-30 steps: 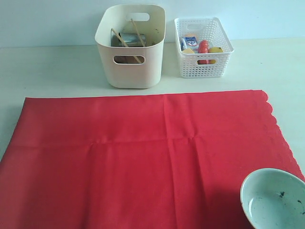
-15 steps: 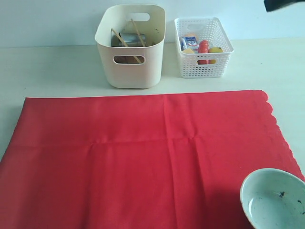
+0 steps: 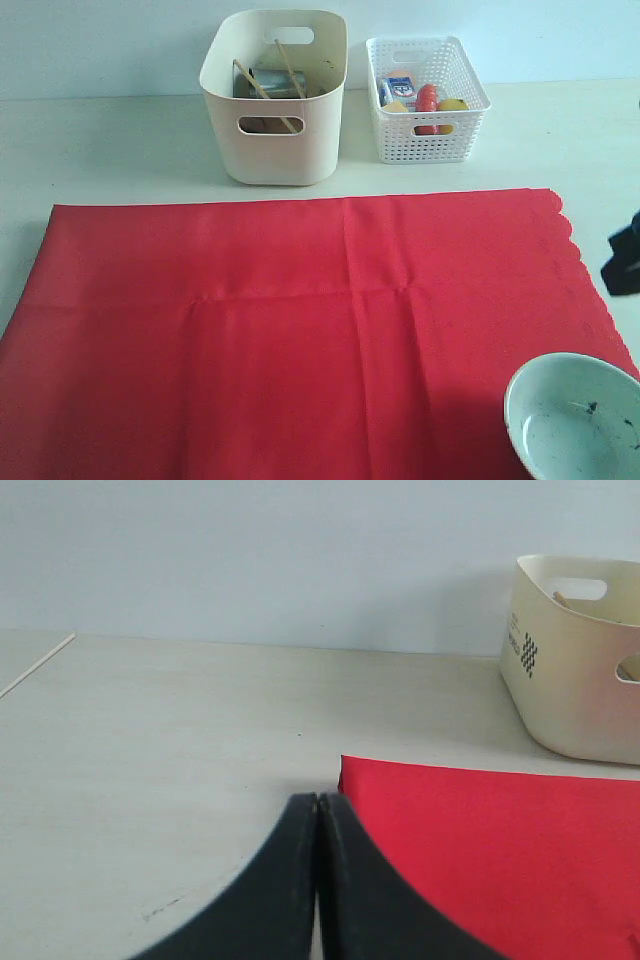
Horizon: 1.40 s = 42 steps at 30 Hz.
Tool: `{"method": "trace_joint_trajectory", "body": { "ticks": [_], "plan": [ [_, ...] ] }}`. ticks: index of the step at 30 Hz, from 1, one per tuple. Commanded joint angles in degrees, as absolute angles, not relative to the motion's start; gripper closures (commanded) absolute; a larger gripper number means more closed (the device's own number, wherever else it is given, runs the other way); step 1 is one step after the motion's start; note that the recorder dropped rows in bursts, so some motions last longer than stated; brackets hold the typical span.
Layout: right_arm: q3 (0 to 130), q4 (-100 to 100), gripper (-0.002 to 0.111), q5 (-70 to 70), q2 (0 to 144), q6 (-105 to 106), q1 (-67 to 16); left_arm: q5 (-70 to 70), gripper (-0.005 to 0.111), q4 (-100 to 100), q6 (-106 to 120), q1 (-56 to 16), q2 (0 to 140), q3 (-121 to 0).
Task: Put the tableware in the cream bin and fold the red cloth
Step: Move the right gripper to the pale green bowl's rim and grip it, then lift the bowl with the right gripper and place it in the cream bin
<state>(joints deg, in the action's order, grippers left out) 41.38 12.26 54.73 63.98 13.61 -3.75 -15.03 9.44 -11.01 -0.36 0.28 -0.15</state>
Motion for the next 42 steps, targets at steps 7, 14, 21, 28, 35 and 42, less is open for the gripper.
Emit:
{"method": "trace_joint_trajectory", "body": {
  "ticks": [7, 14, 21, 28, 35, 42],
  "plan": [
    [24.73, 11.17, 0.051, 38.38, 64.3, 13.93, -3.65, -14.67, 0.104, 9.64, -10.96, -0.8, 0.0, 0.0],
    [22.02, 11.83, 0.053, 33.55, 69.25, 13.93, -3.65, -14.67, 0.104, 9.64, -10.96, -0.8, 0.0, 0.0],
    [22.02, 11.96, 0.093, 32.88, 71.43, 13.93, -3.65, -14.67, 0.104, 9.64, -10.96, -0.8, 0.0, 0.0],
    [23.13, 12.47, 0.108, 35.25, 71.81, 13.93, -3.65, -14.67, 0.104, 9.64, -10.96, -0.8, 0.0, 0.0],
    [27.3, 23.5, 0.108, 39.81, 70.34, 16.88, -3.65, -14.67, 0.104, 9.64, -10.96, -0.8, 0.0, 0.0],
    [31.03, 41.67, 0.108, 41.04, 67.78, 26.23, -3.65, -14.67, 0.104, 9.64, -10.96, -0.8, 0.0, 0.0]
  ]
}}
